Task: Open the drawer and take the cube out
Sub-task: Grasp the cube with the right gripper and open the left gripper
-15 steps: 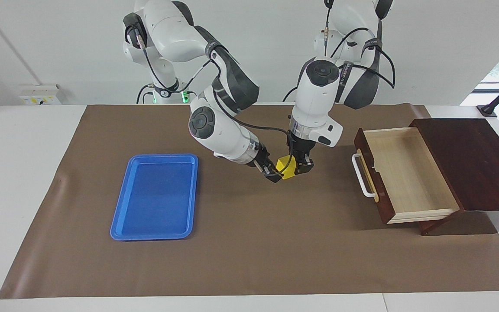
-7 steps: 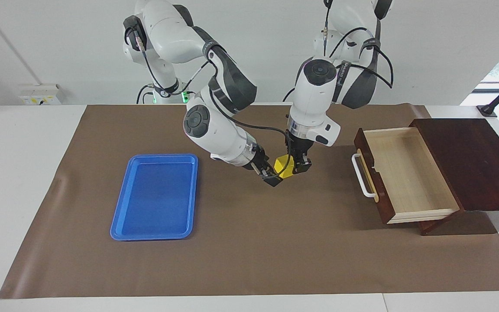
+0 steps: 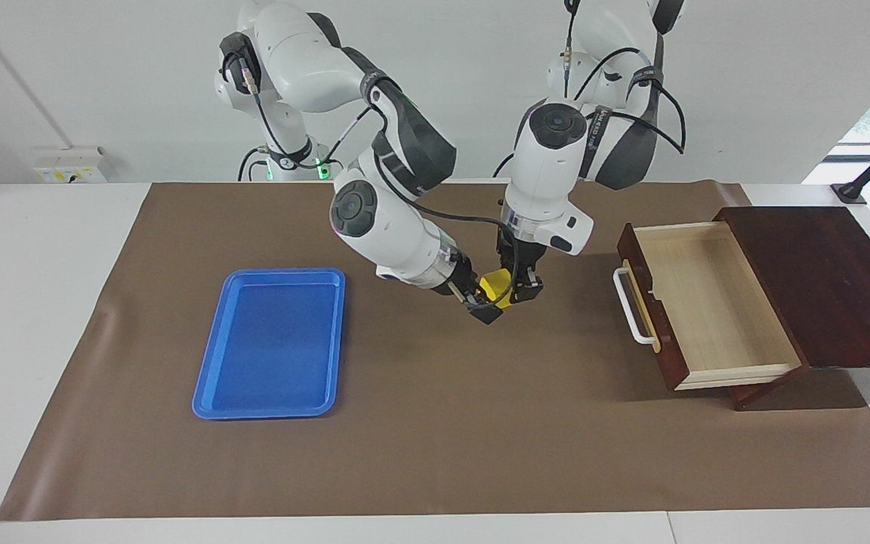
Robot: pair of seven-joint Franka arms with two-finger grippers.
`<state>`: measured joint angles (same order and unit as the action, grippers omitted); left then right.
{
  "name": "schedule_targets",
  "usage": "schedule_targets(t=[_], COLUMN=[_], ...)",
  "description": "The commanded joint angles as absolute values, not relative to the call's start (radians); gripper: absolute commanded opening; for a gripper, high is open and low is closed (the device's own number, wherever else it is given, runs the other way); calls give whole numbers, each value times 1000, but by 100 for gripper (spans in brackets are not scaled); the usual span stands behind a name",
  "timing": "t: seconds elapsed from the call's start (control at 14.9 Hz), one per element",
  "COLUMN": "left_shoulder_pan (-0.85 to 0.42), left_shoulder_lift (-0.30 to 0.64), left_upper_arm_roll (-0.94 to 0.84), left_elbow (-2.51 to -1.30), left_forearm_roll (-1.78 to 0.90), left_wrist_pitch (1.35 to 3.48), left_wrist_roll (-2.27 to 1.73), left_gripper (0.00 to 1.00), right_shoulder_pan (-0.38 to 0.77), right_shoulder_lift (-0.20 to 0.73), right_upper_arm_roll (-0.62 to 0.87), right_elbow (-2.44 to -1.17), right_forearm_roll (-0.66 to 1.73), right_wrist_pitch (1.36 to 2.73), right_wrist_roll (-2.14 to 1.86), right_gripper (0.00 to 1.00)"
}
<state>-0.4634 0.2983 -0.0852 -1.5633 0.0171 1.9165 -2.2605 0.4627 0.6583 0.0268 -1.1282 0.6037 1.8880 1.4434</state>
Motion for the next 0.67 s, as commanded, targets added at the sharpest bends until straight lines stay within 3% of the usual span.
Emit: schedule_targets(t=[0.0,0.6], left_shoulder_pan=[-476,-474], left_shoulder_lift=[284,284], left_upper_arm_roll=[-72,-72], left_elbow=[-1585,-1586], left_forearm_roll=[18,18], left_wrist_pitch=[1934,1934], left_wrist_roll=[-2264,-2266], left_gripper=[0,0], right_shoulder_pan=[466,466], right_shoulder_lift=[675,663], right_upper_arm_roll=[29,28], right_elbow=[-1097,-1138], right_forearm_roll=[598,600], right_wrist_pitch=[1875,1885], right_wrist_roll=[1463,1463], right_gripper=[95,91])
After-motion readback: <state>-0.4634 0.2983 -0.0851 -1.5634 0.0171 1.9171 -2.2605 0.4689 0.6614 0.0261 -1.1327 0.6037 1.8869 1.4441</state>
